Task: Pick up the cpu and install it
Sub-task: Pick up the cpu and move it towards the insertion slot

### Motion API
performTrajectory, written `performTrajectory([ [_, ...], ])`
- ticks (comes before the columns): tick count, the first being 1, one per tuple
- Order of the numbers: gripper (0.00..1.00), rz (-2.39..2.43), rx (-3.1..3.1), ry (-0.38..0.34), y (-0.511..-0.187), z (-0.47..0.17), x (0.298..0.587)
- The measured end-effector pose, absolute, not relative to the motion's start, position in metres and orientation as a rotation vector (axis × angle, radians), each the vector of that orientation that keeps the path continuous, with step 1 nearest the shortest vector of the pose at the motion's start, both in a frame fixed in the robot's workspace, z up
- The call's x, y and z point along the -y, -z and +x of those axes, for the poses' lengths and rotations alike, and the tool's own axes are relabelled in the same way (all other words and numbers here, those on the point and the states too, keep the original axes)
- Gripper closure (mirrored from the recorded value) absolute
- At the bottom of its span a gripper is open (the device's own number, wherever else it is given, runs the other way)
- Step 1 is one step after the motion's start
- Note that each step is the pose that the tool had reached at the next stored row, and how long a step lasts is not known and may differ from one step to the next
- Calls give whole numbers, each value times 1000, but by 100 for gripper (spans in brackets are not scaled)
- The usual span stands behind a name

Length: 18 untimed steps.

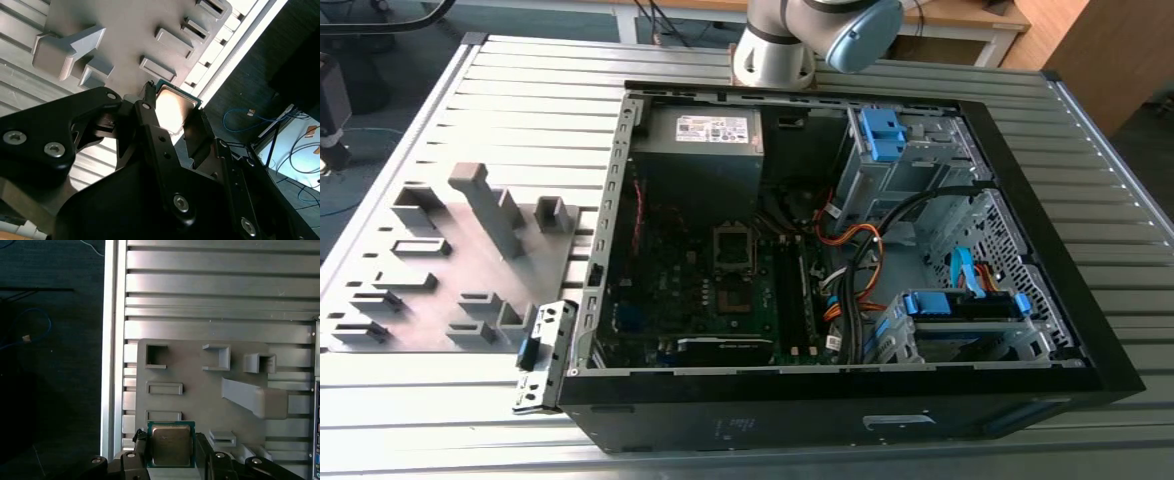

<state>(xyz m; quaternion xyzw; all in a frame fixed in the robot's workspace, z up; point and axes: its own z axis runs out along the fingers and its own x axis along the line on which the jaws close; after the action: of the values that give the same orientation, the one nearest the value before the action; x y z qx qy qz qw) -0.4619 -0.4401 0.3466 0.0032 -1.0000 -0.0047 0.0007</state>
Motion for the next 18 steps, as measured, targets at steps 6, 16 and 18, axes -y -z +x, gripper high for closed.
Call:
performTrajectory([
  [6,53,10,3140,14,-347,-461,440],
  [16,53,10,3139,15,-347,-444,441],
  [18,53,10,3138,14,-347,-438,441],
])
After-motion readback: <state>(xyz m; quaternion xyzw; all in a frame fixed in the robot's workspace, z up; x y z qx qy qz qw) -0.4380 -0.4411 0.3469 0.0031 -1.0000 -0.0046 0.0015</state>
